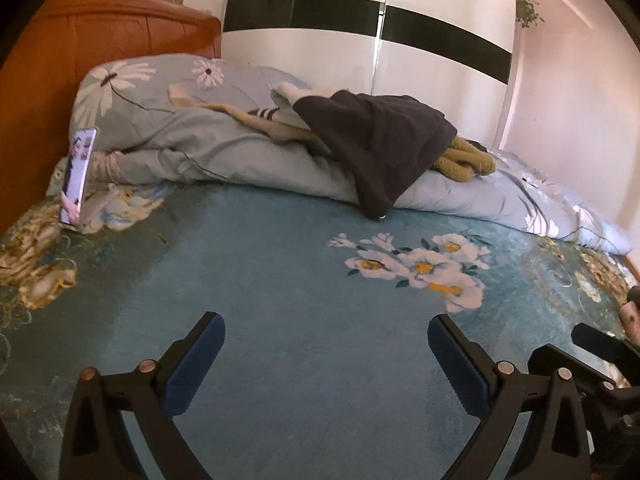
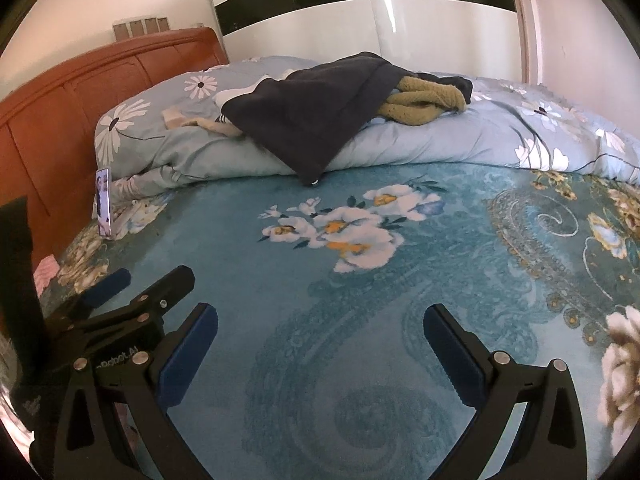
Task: Fold clothes
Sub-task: 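Move both tools toward the dark grey hoodie on the duvet, then grasp the dark grey hoodie with the left gripper and lift it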
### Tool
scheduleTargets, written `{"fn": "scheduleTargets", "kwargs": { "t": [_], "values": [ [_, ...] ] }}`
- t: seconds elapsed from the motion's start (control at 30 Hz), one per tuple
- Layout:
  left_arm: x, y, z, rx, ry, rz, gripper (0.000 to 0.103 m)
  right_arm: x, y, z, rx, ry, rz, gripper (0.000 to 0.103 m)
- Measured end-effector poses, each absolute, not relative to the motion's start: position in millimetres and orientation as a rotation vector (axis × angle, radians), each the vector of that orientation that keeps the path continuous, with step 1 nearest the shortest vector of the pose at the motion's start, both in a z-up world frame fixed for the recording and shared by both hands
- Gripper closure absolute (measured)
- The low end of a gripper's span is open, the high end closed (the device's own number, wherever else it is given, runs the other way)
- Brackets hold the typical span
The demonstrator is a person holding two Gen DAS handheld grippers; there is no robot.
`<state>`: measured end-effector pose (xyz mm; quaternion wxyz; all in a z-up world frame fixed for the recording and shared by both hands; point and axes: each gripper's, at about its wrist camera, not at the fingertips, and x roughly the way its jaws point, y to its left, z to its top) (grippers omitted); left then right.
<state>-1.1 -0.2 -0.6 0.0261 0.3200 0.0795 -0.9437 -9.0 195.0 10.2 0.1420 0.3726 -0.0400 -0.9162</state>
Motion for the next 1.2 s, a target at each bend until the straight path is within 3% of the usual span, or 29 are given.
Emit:
{"fn": "scheduleTargets", "kwargs": {
  "t": [0.83, 1.2],
  "values": [
    [-73, 5, -9, 1.108, 0.313, -2.930, 0.000, -53, 222, -11, 1.138, -0.049, -2.636, 0.000],
    [-207, -53, 41, 1.046, 0.494, -2.939, 0.001, -43, 260, -26, 1.227, -0.103, -2.669, 0.000]
  ]
}}
